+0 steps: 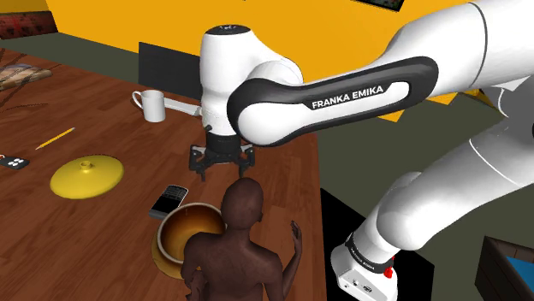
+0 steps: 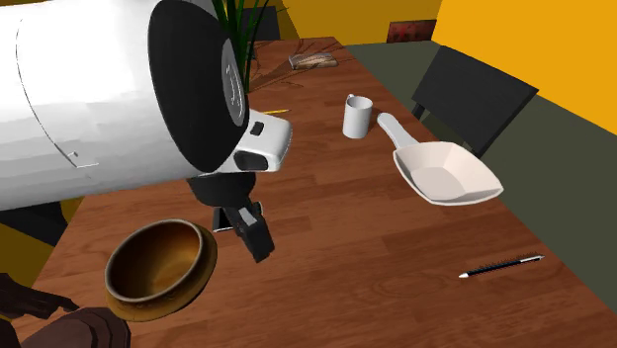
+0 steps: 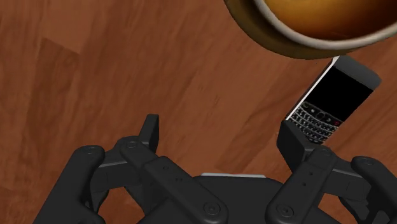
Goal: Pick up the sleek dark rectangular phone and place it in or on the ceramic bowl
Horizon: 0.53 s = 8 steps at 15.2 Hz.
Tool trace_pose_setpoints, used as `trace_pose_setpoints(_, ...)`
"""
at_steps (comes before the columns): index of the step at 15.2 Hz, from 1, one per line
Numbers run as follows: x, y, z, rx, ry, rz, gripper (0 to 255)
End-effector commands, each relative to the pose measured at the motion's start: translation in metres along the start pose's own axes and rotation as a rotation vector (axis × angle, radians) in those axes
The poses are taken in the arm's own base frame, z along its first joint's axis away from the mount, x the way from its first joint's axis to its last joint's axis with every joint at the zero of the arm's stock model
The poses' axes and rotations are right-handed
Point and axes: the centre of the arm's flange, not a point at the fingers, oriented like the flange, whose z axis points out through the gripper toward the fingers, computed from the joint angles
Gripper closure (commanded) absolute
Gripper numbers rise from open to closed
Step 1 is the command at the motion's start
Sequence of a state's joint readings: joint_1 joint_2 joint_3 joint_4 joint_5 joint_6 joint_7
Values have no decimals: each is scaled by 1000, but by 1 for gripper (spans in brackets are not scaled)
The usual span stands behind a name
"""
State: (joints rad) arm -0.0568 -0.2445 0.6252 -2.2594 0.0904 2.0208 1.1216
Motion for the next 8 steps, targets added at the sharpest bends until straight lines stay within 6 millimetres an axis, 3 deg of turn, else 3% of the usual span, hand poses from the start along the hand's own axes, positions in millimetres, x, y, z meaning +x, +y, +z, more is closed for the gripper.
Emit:
trace_pose_setpoints(1,0,-27,12,1,-7,53,0)
trace_pose_setpoints(8,9,-112,49,-6,-24,220,0)
